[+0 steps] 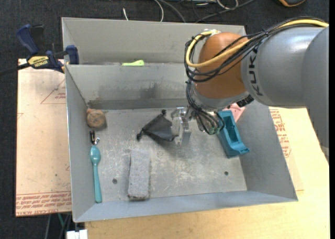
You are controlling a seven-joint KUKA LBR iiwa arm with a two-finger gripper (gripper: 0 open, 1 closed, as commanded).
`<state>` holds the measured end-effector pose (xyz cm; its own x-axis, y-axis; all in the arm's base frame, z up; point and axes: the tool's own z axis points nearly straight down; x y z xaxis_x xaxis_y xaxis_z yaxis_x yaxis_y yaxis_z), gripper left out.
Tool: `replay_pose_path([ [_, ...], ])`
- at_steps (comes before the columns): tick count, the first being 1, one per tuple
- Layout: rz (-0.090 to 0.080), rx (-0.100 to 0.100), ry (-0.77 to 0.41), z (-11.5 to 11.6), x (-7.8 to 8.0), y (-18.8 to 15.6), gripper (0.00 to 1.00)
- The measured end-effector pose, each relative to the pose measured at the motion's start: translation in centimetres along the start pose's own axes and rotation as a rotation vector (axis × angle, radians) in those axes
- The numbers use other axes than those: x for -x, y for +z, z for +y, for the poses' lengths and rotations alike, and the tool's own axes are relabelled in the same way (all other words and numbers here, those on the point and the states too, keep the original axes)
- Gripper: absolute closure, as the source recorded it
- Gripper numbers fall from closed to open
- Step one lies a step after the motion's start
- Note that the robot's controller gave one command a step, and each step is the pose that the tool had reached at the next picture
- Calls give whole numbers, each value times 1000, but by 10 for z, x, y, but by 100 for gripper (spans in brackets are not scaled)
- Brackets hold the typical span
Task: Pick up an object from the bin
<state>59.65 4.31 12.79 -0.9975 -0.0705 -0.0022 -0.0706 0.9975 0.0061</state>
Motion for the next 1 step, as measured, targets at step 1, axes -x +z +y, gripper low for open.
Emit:
replay_pose_path([
  [1, 0, 0, 5, 39, -4, -68, 100],
])
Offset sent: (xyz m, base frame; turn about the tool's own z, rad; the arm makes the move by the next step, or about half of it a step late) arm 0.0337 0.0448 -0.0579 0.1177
